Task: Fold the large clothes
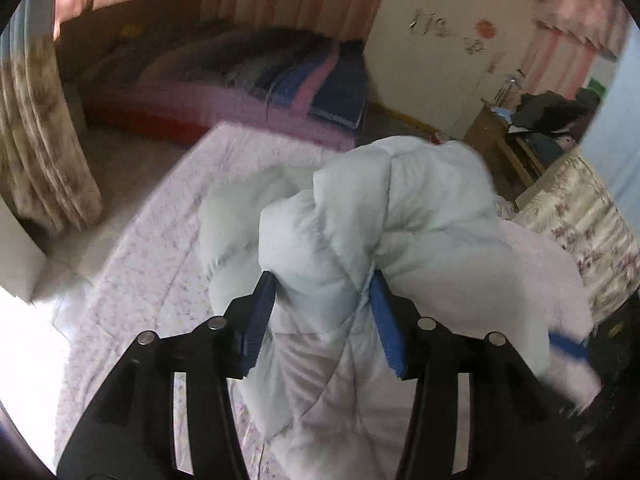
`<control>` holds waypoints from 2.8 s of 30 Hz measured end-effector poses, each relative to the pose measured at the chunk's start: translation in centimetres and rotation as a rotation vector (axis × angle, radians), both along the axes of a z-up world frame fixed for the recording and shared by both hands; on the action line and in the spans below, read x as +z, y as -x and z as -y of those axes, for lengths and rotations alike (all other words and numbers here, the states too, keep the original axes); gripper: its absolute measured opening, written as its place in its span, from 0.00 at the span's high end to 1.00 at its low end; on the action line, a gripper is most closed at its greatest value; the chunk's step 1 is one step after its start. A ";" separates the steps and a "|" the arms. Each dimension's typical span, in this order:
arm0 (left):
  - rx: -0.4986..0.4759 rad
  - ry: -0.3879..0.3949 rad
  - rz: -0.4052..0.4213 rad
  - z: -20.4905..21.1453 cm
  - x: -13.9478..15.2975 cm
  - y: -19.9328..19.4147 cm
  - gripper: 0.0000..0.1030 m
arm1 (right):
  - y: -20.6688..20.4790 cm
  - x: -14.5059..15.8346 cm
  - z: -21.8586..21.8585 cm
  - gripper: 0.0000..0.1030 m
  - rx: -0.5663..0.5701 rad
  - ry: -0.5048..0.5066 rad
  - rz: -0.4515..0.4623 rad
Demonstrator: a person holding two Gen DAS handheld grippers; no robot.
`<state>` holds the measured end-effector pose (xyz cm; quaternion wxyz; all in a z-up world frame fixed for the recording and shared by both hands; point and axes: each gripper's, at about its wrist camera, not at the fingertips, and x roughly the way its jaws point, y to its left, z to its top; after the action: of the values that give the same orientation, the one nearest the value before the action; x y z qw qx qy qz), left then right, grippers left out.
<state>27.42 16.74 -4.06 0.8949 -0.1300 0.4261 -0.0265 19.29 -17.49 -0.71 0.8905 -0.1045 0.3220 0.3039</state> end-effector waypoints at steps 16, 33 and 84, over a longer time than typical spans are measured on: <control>-0.044 -0.018 -0.041 0.9 -3.0 0.7 0.41 | -1.6 -1.3 3.0 0.38 -0.026 -0.092 -0.079; 0.010 0.273 -0.021 1.4 -7.2 10.3 0.07 | -3.3 -4.6 6.5 0.16 -0.209 -0.436 -0.265; -0.263 -0.235 0.290 19.6 0.0 20.1 0.03 | 15.1 0.1 18.4 0.02 -0.456 -0.041 0.180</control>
<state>7.36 -2.84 -4.04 0.9446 0.0369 0.3064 -0.1117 4.22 -35.90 -0.65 0.9631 -0.0375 0.2504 0.0911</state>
